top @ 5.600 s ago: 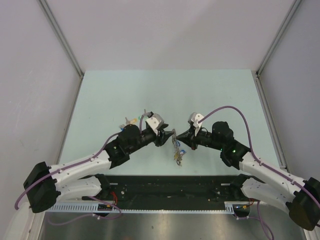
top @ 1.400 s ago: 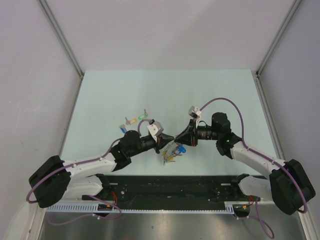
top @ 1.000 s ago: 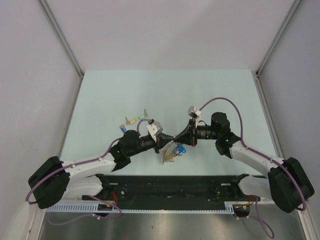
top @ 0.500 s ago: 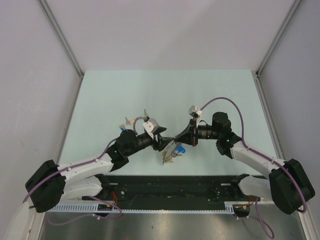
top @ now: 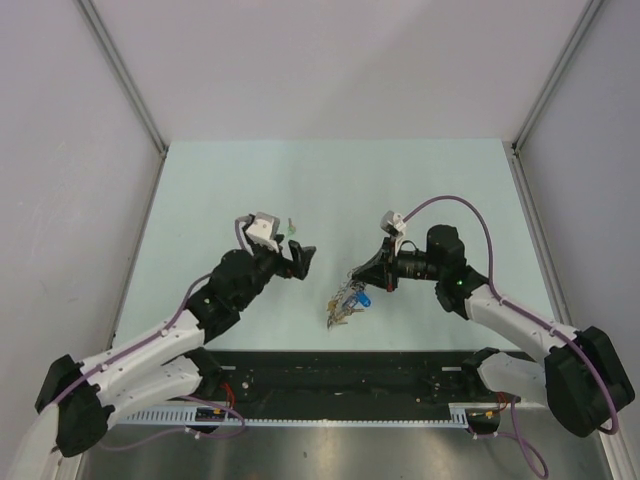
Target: Put the keys on the keyring
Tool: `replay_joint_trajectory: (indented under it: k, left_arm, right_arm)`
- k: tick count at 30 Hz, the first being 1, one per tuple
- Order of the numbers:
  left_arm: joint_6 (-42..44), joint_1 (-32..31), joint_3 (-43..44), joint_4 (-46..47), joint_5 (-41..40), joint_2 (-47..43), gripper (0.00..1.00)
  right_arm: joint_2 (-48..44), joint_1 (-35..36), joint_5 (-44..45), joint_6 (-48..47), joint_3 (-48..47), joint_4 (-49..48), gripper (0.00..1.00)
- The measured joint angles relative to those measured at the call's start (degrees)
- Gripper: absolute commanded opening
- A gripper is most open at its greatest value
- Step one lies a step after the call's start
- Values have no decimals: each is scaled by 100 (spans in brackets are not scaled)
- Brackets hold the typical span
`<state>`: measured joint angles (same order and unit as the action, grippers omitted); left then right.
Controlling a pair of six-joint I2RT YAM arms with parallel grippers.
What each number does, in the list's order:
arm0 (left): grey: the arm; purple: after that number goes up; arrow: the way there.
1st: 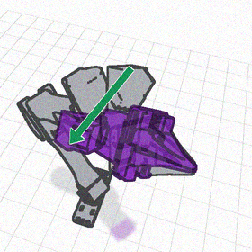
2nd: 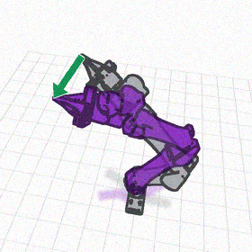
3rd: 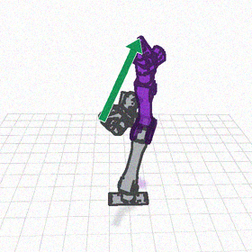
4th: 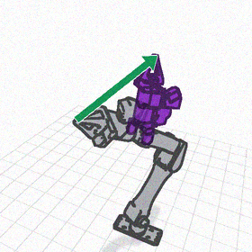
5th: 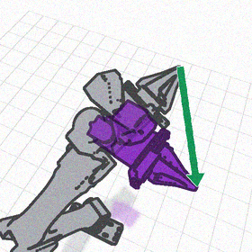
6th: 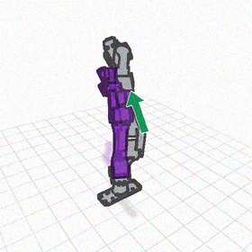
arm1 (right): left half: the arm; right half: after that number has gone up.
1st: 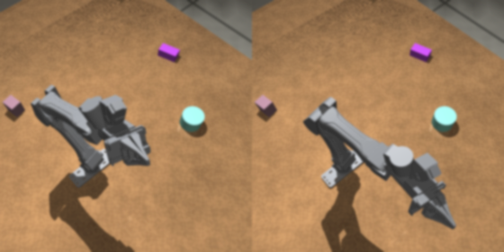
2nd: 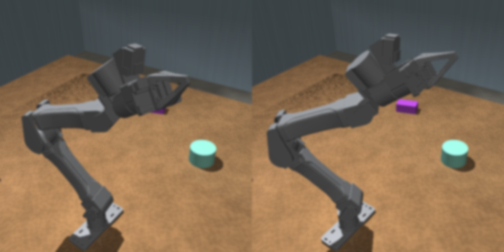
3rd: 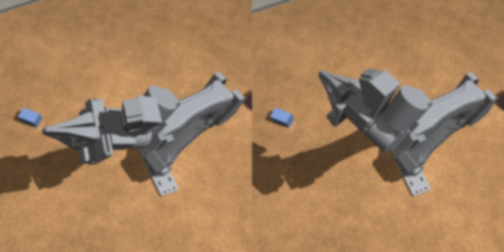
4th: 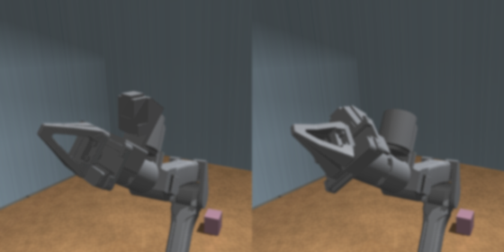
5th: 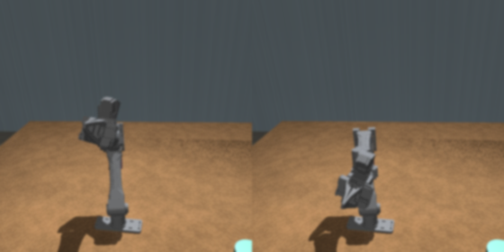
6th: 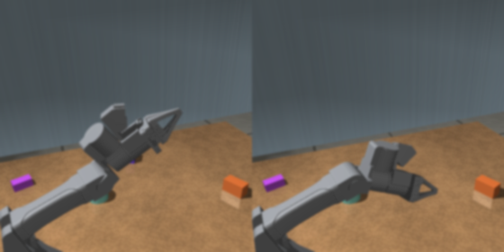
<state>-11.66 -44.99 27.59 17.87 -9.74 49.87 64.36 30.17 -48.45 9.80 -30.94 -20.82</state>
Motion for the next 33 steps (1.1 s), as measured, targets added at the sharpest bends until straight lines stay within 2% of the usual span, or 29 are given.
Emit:
replay_joint_trajectory:
  k: [4, 7, 8, 12, 17, 22, 25, 28, 30, 33]
  left_arm:
    - [-662, 588, 293, -1147, -953, 216, 82]
    - [-988, 1108, 439, -1764, -1248, 533, 75]
    - [-1062, 1486, 472, -1917, -1272, 664, 73]
    - [-1215, 2564, 575, -2238, -981, 1266, 66]
    - [-1069, 3748, 933, -2363, -26, 1985, 58]
    - [-118, 4201, 1397, -2487, 739, 2463, 48]
    - [470, 4260, 1639, -2594, 1073, 2767, 47]
    - [785, 4284, 1740, -2623, 1364, 3032, 44]
    - [1012, 4293, 1899, -2780, 1569, 3327, 36]
    - [1231, 4295, 2260, -3047, 1768, 3836, 35]
  right_arm:
    - [-103, -4, 131, -120, 0, 107, 0]
    - [-140, -2, 181, -197, 0, 179, 0]
    - [-157, -4, 201, -221, 0, 223, 0]
    - [-243, -2, 264, -313, 0, 369, 0]
    - [-417, -2, 297, -393, 0, 487, 0]
    - [-483, -2, 293, -424, 0, 518, 0]
    - [-483, -2, 291, -435, 0, 551, 0]
    - [-483, -2, 264, -437, 0, 557, 0]
    - [-483, -2, 249, -437, 0, 555, 0]
    - [-483, -2, 245, -437, 0, 557, 0]
